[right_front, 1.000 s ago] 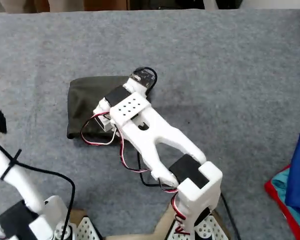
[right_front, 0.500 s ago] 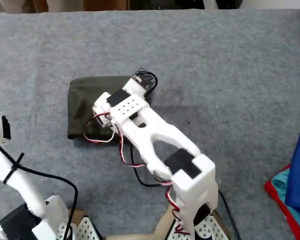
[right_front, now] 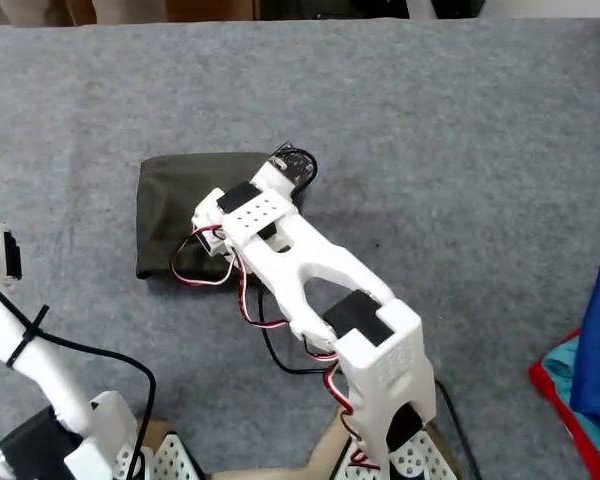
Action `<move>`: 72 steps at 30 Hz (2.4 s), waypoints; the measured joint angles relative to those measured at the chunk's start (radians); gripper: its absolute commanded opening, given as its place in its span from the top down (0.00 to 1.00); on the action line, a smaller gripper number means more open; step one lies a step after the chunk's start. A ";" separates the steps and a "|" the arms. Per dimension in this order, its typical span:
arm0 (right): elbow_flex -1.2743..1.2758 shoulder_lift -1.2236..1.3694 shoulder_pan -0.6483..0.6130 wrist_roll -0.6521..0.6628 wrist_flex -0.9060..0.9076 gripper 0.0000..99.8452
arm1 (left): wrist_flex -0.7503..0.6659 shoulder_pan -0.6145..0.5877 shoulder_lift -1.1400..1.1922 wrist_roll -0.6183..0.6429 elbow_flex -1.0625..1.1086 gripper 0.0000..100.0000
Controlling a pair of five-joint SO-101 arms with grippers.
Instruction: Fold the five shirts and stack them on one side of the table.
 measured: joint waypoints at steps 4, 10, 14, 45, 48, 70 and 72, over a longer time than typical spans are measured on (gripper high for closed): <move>-0.023 0.021 0.021 -0.002 0.008 0.77 | 0.000 0.000 0.000 0.000 0.000 0.98; -0.025 0.021 0.052 -0.002 0.072 1.00 | 0.000 0.000 0.000 0.000 0.000 0.98; -0.031 0.026 0.086 0.012 0.072 0.99 | 0.000 -0.012 0.000 -0.028 0.002 0.98; -0.402 0.054 0.738 0.736 0.382 0.99 | 0.034 -0.107 -0.003 -0.041 0.018 0.98; -0.457 0.054 0.804 0.856 0.445 0.99 | 0.041 -0.107 -0.003 -0.041 0.018 0.98; -0.878 0.054 1.335 1.341 0.809 0.99 | 0.101 -0.107 -0.052 -0.041 0.118 0.98; -0.930 0.054 1.353 1.370 0.816 0.99 | 0.101 -0.107 -0.094 -0.041 0.166 0.98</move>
